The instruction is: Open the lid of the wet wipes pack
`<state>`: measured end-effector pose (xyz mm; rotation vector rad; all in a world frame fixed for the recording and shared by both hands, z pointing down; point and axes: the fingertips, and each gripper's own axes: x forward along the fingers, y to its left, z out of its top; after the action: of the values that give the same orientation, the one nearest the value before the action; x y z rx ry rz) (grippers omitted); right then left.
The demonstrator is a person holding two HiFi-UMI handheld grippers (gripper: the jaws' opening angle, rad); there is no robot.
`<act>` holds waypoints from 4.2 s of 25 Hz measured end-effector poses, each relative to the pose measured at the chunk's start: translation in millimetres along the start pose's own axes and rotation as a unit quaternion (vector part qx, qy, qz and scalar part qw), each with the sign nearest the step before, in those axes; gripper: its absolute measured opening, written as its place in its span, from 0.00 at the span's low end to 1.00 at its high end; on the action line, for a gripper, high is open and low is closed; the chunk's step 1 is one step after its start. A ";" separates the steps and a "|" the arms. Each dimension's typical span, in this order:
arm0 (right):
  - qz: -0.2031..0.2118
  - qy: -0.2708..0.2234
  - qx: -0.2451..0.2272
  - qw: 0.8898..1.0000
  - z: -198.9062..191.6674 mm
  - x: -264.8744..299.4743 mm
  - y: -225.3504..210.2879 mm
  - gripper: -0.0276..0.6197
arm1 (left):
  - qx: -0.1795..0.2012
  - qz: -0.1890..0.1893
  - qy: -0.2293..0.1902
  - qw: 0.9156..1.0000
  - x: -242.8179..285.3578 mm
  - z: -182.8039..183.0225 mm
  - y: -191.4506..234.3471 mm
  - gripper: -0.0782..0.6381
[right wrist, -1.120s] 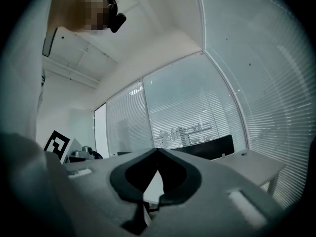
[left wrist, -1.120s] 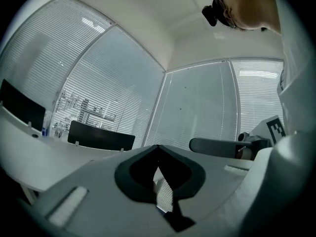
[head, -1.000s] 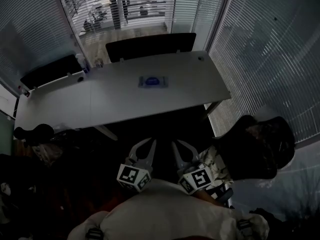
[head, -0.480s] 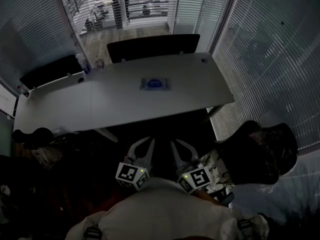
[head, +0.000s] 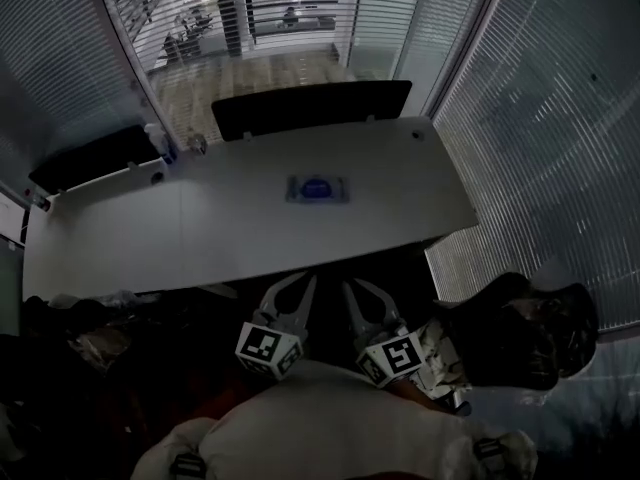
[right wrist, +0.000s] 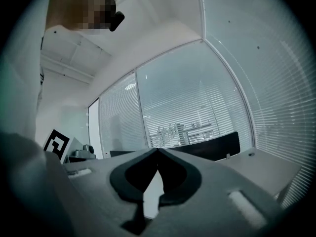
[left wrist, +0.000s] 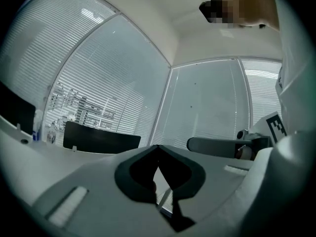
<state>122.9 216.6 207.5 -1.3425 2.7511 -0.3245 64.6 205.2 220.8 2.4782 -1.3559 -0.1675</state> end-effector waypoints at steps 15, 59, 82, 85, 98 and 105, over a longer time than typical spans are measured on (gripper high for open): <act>0.007 0.017 -0.008 1.000 4.6 140.7 -10.2 0.04 | 0.001 0.008 0.007 1.000 53.2 38.1 121.4 0.11; 0.015 0.050 -0.060 0.997 -14.6 235.7 -121.7 0.04 | 0.023 0.050 0.064 0.996 180.8 1.2 191.9 0.11; 0.022 0.140 -0.077 0.987 -96.5 283.5 -184.4 0.05 | 0.020 0.065 0.152 0.986 213.6 -94.3 249.4 0.11; 0.026 0.164 -0.069 0.984 -118.4 288.6 -195.3 0.05 | 0.018 0.075 0.168 0.983 216.8 -115.6 260.1 0.11; 0.082 0.235 -0.119 0.961 -203.3 314.2 -212.4 0.05 | 0.006 0.103 0.231 0.967 233.8 -198.9 300.0 0.11; 0.100 0.257 -0.162 0.948 -239.9 325.8 -224.2 0.05 | 0.002 0.106 0.267 0.958 245.7 -236.5 311.5 0.11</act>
<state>59.1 -134.8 501.5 -1.1440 3.4745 -0.2429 7.7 -106.9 556.4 2.1308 -1.3510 0.5145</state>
